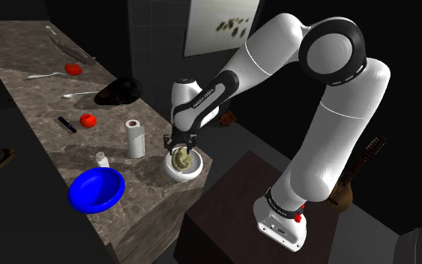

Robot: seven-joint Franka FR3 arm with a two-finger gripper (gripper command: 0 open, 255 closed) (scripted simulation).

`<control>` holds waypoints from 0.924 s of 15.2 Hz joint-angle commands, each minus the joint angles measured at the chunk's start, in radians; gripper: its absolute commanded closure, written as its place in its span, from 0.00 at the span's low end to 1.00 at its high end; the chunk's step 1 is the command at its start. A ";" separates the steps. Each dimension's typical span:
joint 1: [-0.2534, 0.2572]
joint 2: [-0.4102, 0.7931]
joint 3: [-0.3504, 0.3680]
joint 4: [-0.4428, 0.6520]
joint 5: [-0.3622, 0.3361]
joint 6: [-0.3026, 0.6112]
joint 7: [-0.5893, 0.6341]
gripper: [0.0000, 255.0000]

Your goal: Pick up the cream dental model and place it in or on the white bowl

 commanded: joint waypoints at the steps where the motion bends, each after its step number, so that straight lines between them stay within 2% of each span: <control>1: 0.000 0.000 0.000 0.000 0.000 0.000 0.000 0.00; 4: 0.000 0.001 0.000 0.000 0.000 0.001 0.000 0.00; 8: -0.007 -0.106 0.000 0.025 0.007 -0.131 -0.006 0.00; 14: -0.007 -0.106 0.000 0.025 0.007 -0.131 -0.006 0.00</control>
